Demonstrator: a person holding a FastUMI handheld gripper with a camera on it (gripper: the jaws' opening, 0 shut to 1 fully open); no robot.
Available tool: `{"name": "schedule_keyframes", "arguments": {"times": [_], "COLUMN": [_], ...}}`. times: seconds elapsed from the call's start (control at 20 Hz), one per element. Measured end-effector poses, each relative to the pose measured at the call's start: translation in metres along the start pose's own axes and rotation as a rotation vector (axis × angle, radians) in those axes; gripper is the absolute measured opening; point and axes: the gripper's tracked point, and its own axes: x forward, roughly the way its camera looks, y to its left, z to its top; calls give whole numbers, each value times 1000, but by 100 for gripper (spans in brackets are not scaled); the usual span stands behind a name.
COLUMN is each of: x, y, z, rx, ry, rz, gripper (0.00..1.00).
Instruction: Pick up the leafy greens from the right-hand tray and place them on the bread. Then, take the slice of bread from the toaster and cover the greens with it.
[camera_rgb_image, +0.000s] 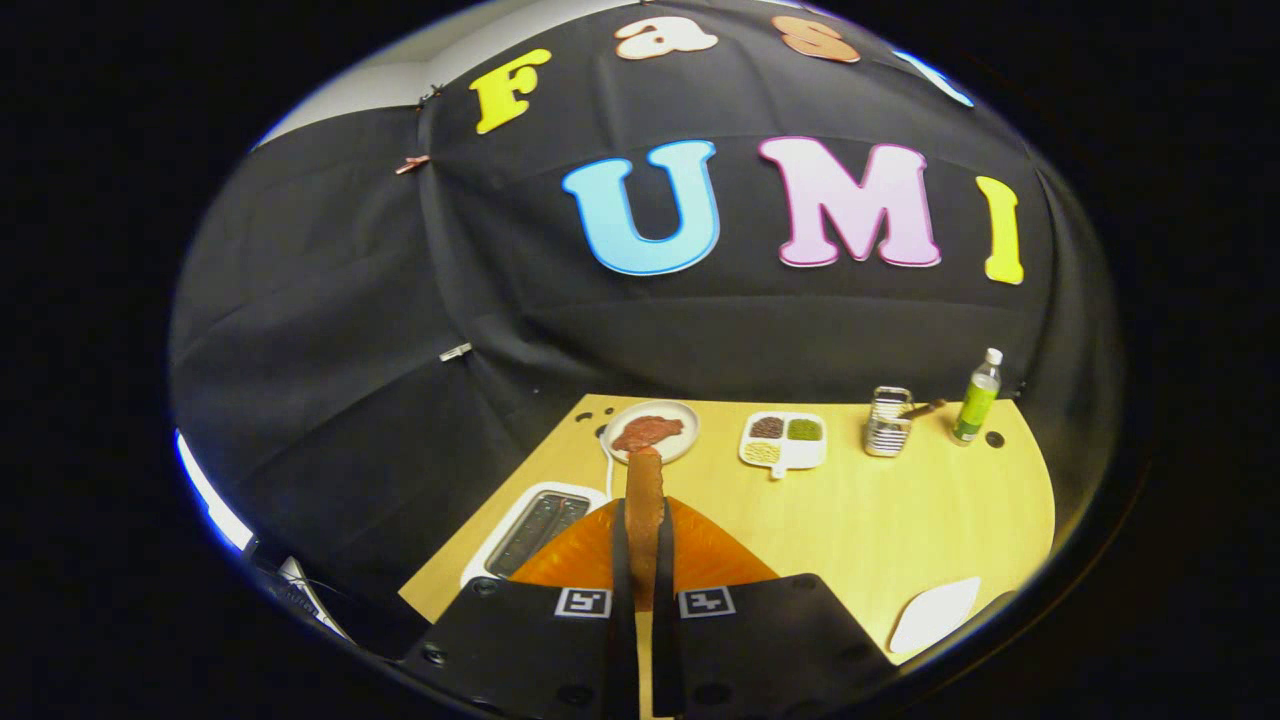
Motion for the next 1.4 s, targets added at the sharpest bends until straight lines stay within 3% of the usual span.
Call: {"name": "schedule_keyframes", "arguments": {"times": [0.2, 0.45, 0.6, 0.8, 0.95, 1.4], "x": [-6, -6, 1, 17, 28, 34], "y": [-60, -93, -89, -75, -93, -151], "z": [-39, -108, -139, -164, -185, -232], "rx": [48, 137, 163, 288, 365, 154], "ry": [50, 160, 208, 239, 257, 320], "rz": [-101, -142, -130, -73, -94, -179], "gripper": [10, 10, 10, 10, 10, 10]}}
